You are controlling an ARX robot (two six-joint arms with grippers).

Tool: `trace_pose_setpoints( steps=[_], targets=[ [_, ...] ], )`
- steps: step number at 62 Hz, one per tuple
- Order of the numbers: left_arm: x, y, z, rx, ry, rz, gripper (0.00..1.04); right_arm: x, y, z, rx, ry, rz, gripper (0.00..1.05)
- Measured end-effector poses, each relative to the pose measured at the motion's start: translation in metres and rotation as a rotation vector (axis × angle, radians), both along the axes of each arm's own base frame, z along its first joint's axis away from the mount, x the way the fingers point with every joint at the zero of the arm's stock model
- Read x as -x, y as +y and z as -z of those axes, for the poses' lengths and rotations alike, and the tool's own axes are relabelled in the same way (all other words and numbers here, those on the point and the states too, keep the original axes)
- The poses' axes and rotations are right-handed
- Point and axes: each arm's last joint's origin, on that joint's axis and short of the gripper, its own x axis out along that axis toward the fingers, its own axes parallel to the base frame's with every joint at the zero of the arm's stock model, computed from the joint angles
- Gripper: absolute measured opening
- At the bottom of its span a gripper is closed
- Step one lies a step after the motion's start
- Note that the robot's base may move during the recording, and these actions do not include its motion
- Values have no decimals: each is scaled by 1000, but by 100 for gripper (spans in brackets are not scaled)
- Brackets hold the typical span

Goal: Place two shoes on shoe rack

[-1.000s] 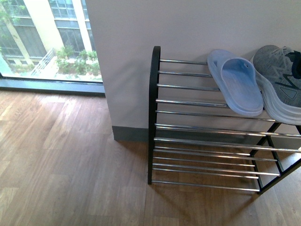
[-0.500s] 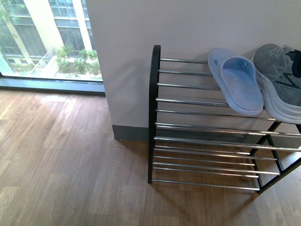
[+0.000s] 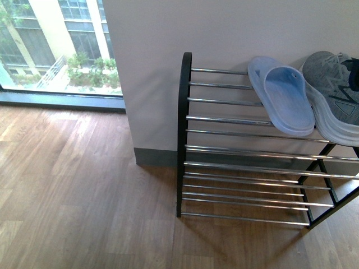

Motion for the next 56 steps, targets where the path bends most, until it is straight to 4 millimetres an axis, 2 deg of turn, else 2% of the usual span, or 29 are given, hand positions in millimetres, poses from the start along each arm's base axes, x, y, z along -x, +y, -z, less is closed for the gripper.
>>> trace_pose_setpoints(
  steps=[18, 25, 30, 35, 42, 45, 47, 49, 51, 56],
  targets=[
    [0, 1, 0, -1, -2, -10, 2, 0, 0, 0, 0, -2, -4, 73],
    [0, 0, 0, 0, -2, -6, 2, 0, 0, 0, 0, -2, -4, 95],
    [-1, 0, 0, 32, 10, 30, 2, 0, 0, 0, 0, 0, -4, 96],
    [-8, -12, -5, 198, 85, 189, 2, 0, 0, 0, -1, -2, 7, 95],
    [-33, -44, -20, 515, 106, 347, 2, 0, 0, 0, -1, 0, 4, 96],
    [-50, -57, -25, 621, 113, 382, 2, 0, 0, 0, -1, -1, 3, 96],
    [-71, -70, -30, 707, 124, 414, 2, 0, 0, 0, -1, 0, 3, 96],
    [-87, -81, -33, 748, 157, 450, 2, 0, 0, 0, -1, -1, 3, 96],
    [-96, -86, -33, 756, 176, 459, 2, 0, 0, 0, -1, -1, 3, 96],
    [-126, -102, -23, 778, 268, 471, 2, 0, 0, 0, -1, 0, 2, 96]
  ],
)
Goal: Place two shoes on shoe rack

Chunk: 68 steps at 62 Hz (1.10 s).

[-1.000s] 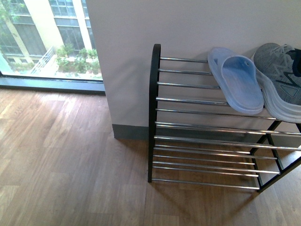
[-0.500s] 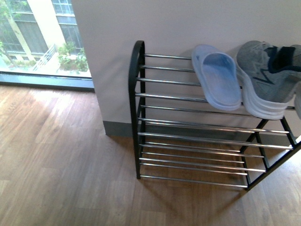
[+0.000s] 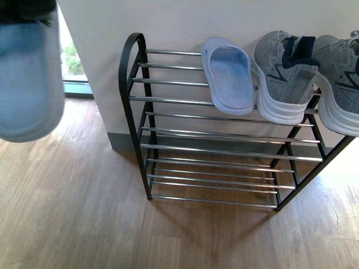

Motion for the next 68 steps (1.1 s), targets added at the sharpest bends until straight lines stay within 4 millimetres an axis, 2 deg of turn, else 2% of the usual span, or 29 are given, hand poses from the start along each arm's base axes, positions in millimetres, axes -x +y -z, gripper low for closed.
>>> trace_pose_setpoints(
  steps=[12, 19, 33, 40, 50, 68],
  targets=[
    [-57, -29, 25, -9, 143, 128, 2, 0, 0, 0, 0, 0, 0, 96],
    [-85, -46, 29, -36, 188, 179, 2, 0, 0, 0, 0, 0, 0, 96],
    [-127, -74, 28, -61, 188, 252, 2, 0, 0, 0, 0, 0, 0, 96],
    [-148, -87, 36, -54, 209, 267, 2, 0, 0, 0, 0, 0, 0, 96],
    [-162, -105, 51, -34, 243, 294, 2, 0, 0, 0, 0, 0, 0, 96],
    [-175, -142, 71, 24, 279, 327, 2, 0, 0, 0, 0, 0, 0, 96]
  ],
)
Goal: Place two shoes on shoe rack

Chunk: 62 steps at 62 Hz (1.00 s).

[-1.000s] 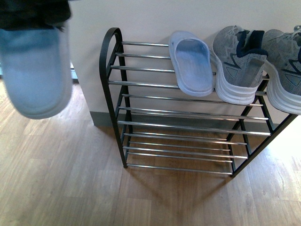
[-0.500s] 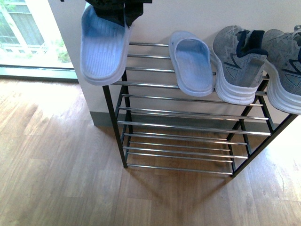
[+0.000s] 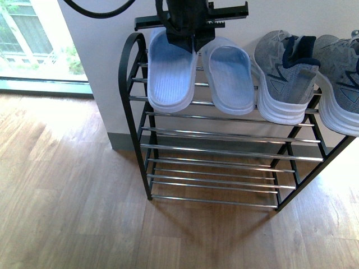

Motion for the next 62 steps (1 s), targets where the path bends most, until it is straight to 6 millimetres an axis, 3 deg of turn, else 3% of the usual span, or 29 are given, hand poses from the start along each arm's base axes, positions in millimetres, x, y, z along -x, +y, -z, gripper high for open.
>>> trace_pose_setpoints(
  steps=[10, 29, 44, 56, 62],
  targets=[
    [-3, -1, 2, 16, 2, -26, 2, 0, 0, 0, 0, 0, 0, 96],
    [-16, 18, 11, 26, 20, -97, 2, 0, 0, 0, 0, 0, 0, 96],
    [-18, 11, 27, 20, 54, -84, 2, 0, 0, 0, 0, 0, 0, 96],
    [-20, 5, 23, 52, 34, -70, 2, 0, 0, 0, 0, 0, 0, 96],
    [-22, 3, 21, 81, 13, -61, 15, 0, 0, 0, 0, 0, 0, 96]
  ],
)
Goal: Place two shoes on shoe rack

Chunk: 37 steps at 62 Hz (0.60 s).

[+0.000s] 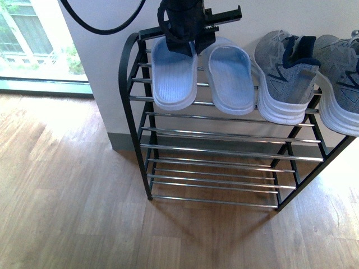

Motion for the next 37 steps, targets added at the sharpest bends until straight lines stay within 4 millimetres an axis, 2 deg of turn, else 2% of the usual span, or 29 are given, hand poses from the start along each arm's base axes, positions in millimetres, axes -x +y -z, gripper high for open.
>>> trace_pose_setpoints(
  steps=[5, 11, 15, 20, 23, 27, 37],
  targets=[
    [2, 1, -1, -3, -1, -1, 27, 0, 0, 0, 0, 1, 0, 96],
    [7, 5, -9, -6, 1, 4, 50, 0, 0, 0, 0, 0, 0, 96],
    [10, 6, -16, -6, -5, 5, 59, 0, 0, 0, 0, 0, 0, 96],
    [15, 10, -31, -10, -31, -3, 74, 0, 0, 0, 0, 0, 0, 96],
    [22, 17, -49, -5, -71, -9, 86, 0, 0, 0, 0, 1, 0, 96],
    [30, 24, -67, -14, -113, -28, 96, 0, 0, 0, 0, 0, 0, 96],
    [54, 57, -111, -87, -243, -126, 95, 0, 0, 0, 0, 0, 0, 96]
  ],
)
